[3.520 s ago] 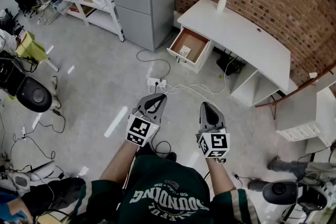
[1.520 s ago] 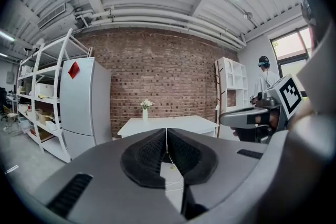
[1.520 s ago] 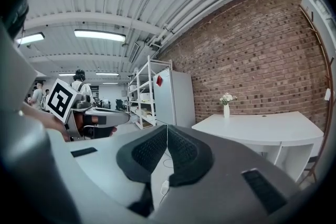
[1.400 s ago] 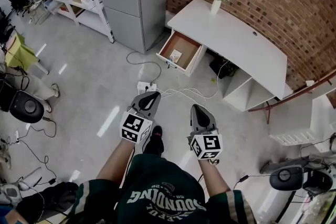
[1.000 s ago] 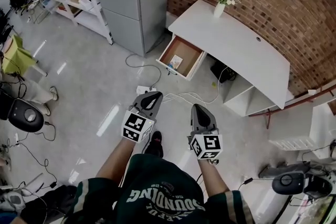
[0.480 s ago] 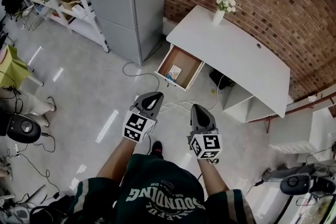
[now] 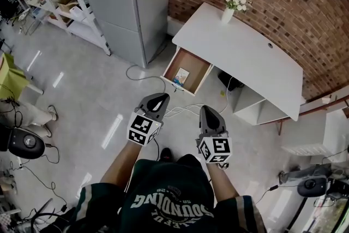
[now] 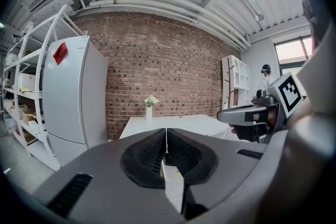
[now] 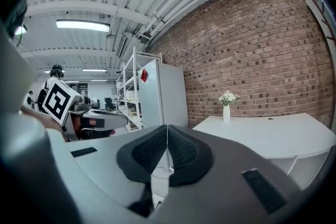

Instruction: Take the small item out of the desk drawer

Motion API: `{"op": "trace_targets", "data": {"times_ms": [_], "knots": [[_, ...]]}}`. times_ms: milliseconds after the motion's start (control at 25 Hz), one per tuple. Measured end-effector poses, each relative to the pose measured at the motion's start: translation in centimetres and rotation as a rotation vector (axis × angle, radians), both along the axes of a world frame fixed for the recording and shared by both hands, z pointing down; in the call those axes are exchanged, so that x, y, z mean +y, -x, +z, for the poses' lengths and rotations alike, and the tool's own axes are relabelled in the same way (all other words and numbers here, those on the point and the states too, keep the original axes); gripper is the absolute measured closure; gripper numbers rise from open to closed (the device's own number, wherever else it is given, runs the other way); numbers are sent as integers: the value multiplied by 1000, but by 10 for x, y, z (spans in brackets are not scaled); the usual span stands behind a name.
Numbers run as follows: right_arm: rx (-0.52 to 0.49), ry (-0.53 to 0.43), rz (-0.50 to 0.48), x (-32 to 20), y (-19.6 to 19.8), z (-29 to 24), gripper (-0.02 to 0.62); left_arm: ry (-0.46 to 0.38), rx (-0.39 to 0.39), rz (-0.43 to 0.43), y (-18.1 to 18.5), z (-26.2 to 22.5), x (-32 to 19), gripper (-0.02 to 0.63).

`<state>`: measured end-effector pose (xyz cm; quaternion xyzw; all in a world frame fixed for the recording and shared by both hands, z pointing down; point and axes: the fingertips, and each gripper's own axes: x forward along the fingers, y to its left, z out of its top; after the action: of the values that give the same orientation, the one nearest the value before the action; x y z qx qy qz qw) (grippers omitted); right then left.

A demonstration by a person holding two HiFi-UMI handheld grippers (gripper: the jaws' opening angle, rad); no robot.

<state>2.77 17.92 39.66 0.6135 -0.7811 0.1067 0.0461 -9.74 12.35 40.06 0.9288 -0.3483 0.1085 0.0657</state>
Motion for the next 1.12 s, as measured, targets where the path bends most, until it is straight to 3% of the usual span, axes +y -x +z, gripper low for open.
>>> {"op": "trace_targets", "data": {"times_ms": [600,1120], "knots": [[-9,5,-8,-36,-13,9,571,33,-13,9,-19,18,-33,588],[-24,22,-49,-150,-62,14,571,56,-38,-26,-68,23,-140,588]]}}
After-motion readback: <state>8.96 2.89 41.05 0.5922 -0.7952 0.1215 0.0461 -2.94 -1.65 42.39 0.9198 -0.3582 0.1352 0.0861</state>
